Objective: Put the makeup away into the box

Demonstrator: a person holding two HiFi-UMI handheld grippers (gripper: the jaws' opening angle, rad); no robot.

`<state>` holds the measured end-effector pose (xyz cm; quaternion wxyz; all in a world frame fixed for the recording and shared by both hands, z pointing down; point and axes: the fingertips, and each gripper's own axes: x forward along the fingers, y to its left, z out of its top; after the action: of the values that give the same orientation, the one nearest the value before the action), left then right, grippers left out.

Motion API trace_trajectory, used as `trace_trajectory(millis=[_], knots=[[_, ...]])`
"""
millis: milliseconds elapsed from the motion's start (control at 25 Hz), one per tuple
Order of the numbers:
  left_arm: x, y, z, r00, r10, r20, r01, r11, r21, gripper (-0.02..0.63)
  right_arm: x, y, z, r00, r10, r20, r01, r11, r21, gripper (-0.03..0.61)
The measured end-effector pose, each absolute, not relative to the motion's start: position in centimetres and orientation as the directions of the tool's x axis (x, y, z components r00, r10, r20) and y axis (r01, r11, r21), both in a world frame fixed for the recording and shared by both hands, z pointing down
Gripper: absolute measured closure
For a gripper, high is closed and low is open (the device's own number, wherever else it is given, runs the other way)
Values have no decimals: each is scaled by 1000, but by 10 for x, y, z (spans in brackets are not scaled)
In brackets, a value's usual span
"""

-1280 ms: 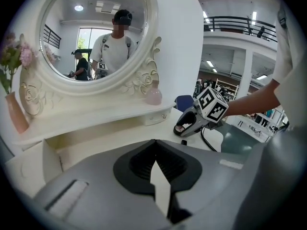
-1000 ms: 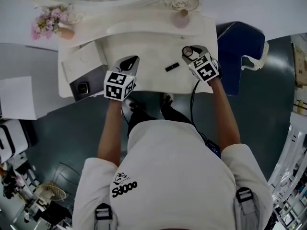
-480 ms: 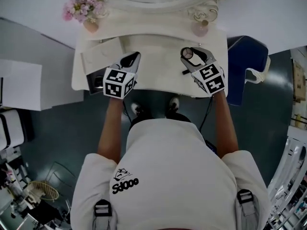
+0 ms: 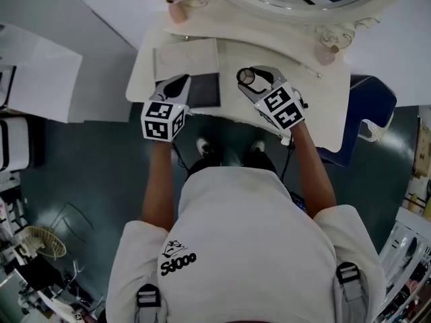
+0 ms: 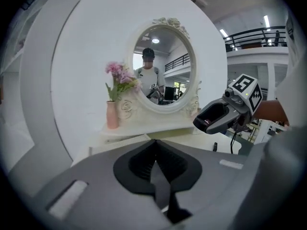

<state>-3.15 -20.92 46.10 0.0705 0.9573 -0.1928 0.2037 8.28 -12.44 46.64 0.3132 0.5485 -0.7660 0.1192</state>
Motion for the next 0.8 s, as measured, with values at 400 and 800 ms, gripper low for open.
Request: trace_trajectory(millis=[400,800], knots=[[-127,-243,492,763,-433,480,-521,-851,60,595,-34,-200,536,-336,-573,747,-774,620,128,364],[-159,-254,516,742,-422,520,-538,-838,87,595,-62,-224,620,-232,-368,900,-631,762,149,362]])
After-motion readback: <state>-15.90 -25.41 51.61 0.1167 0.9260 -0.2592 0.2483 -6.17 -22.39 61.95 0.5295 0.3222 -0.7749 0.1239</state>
